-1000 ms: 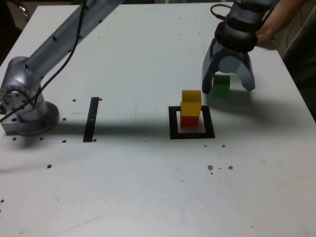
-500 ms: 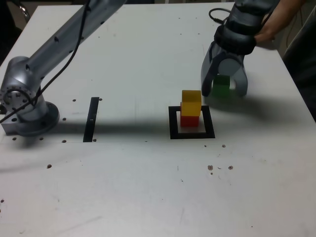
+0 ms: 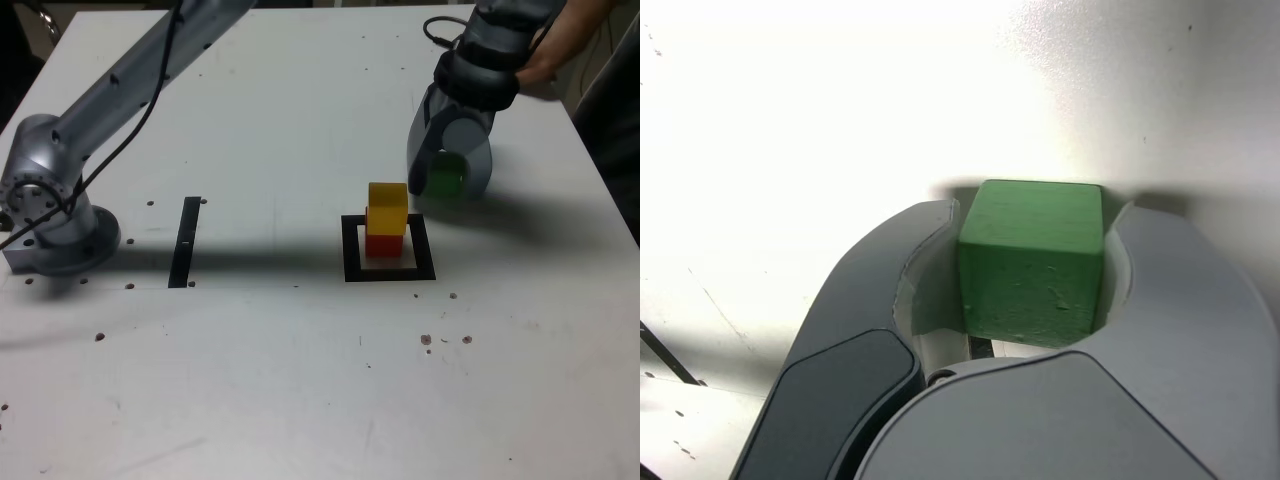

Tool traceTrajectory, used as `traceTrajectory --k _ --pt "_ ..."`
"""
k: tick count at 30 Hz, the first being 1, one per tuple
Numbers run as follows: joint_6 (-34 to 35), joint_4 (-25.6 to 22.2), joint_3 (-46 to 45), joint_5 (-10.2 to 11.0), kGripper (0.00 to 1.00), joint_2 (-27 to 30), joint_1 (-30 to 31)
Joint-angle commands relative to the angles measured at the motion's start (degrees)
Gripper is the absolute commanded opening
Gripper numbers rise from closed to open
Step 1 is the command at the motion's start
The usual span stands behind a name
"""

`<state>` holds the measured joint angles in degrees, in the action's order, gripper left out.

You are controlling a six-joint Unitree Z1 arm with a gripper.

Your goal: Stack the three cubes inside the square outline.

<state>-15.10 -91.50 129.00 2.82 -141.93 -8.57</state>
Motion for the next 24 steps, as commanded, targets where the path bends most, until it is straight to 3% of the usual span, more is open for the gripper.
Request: traceTrajectory --k 1,16,24 --pt "0.0 -0.5 0.0 0.3 0.21 1.0 0.1" --pt "2.5 -2.1 -4.5 2.8 0.21 14.1 3.5" --pt "8.4 -2.1 -11.8 -0.6 0.21 20.0 6.2"
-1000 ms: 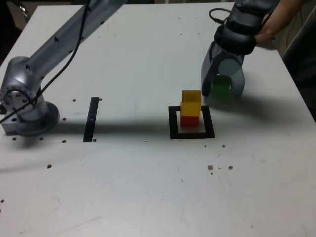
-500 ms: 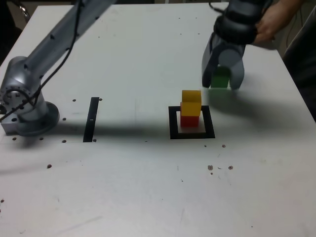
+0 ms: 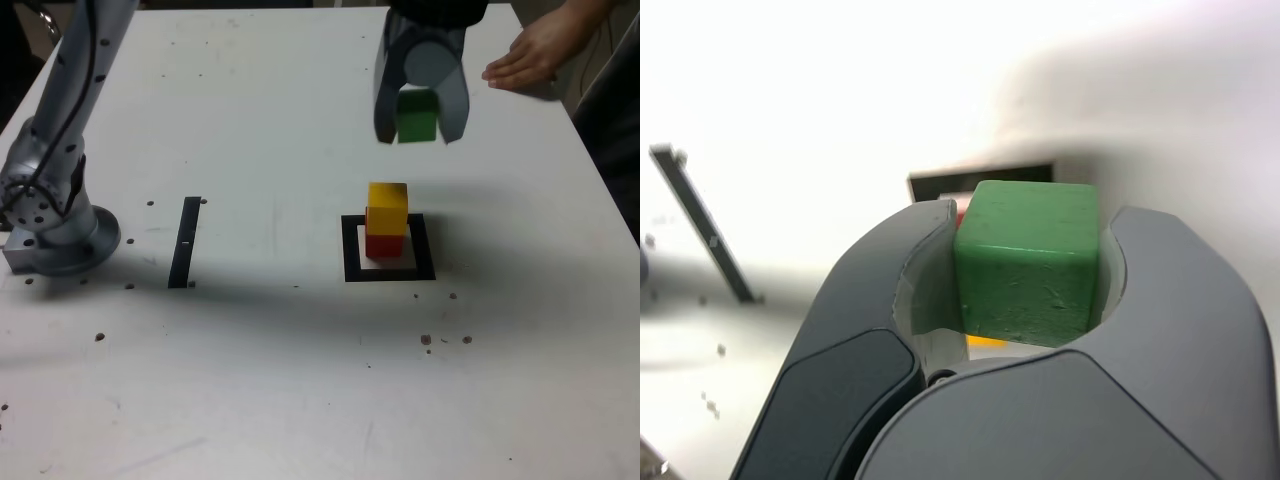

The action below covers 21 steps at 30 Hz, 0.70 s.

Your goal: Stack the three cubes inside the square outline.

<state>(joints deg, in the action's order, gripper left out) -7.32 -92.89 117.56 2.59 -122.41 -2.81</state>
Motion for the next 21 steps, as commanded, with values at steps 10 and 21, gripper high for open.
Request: traceTrajectory --k 10,21 --pt "7.3 -0.4 -5.0 -3.6 0.21 3.2 6.8" --pt "8.0 0.3 -8.7 -5.5 0.21 4.3 7.6"
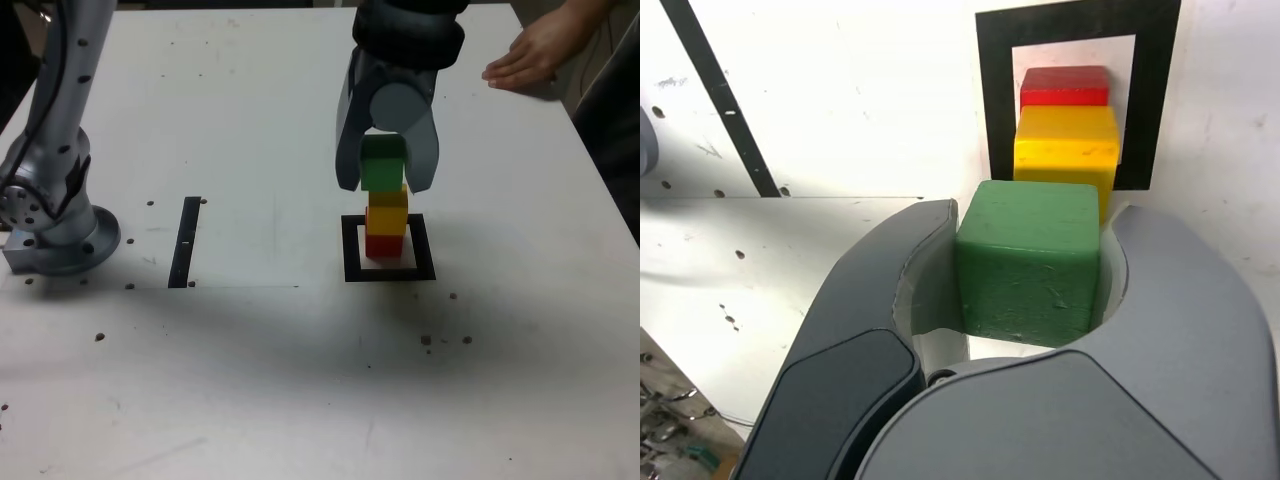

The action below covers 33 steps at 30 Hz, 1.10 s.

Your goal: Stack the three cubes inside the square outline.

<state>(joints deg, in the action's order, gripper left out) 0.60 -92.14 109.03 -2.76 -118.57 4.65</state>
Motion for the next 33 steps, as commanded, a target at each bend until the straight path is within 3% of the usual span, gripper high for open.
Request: traceTrajectory --k 1,17,19,23,25,33 --pt "0.1 -0.3 -0.2 -0.2 0.21 0.4 0.2" --pt "-1.2 1.2 -0.3 -0.1 0.22 -2.1 -0.3" --pt "-1.4 1.4 -0.4 0.1 0.32 -2.2 -0.4" --pt "-2.2 1.8 -0.9 0.6 0.81 -2.2 -0.6" --pt "-2.3 1.8 -1.1 0.7 0.97 -2.2 -0.6" --pt "-2.6 2.0 -1.4 0.7 1.0 -2.1 -0.7"
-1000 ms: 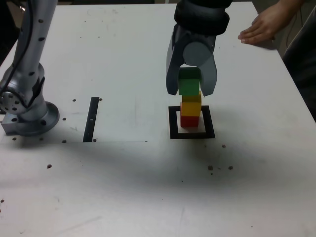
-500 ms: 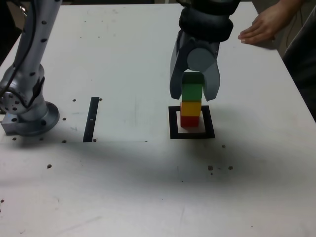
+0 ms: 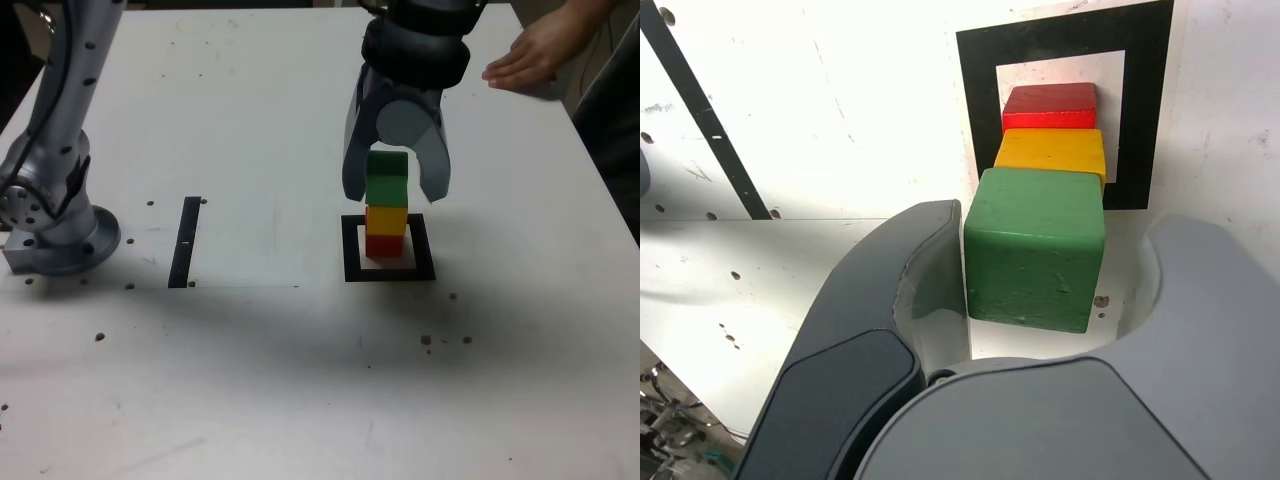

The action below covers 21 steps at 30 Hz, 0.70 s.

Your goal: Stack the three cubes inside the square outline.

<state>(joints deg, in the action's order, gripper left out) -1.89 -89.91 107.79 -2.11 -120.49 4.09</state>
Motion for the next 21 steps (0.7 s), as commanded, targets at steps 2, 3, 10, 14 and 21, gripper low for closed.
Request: traceTrajectory --k 2,3,10,14,21 --pt "-0.2 -0.2 -0.2 0.0 1.0 -0.1 -0.1" --pt "-0.2 -0.2 -0.2 0.1 1.0 0.0 -0.1" --pt "0.3 -0.1 -2.3 1.7 1.0 4.3 -0.1" --pt "1.1 -0.1 -5.8 3.0 1.0 9.2 -0.1" --pt "1.9 1.7 -16.6 4.8 1.0 17.8 -0.1"
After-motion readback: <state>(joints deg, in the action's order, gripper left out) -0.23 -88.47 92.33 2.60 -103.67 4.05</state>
